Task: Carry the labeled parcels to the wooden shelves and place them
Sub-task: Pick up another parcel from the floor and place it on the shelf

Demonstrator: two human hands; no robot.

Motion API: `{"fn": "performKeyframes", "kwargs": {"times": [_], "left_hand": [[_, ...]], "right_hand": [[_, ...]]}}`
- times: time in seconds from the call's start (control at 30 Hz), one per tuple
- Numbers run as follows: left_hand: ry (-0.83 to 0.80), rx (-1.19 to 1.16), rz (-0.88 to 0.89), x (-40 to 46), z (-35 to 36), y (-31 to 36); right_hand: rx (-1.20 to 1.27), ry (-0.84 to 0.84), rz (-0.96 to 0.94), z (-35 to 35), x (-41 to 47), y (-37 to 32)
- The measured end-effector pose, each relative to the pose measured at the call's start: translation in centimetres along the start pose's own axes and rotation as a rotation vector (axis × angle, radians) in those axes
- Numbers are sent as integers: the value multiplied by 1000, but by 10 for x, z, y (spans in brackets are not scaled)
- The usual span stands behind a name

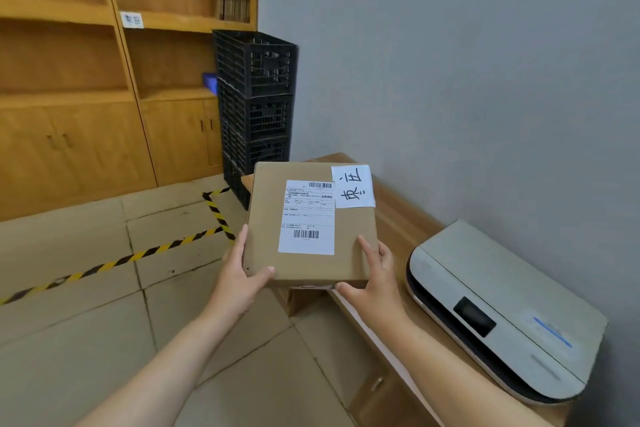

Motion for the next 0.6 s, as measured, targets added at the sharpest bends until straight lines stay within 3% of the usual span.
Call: {"fn": "performKeyframes", "kwargs": {"times": [0.3,0.6], "left_hand": [[107,226,15,79,-30,-22],[294,286,-63,156,-55,-29]], "right_hand": [[40,-114,-125,57,117,-36],[64,-309,-312,94,234,-97]]}}
Point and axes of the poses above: each hand's wrist, its own x-axis towards the middle knuckle, its own z-axis out of the palm, y = z × x, the point moved 9 cm from there along x, towards the middle knuckle, and after that the axes turned 12 degrees about z, right-handed, at the moved point
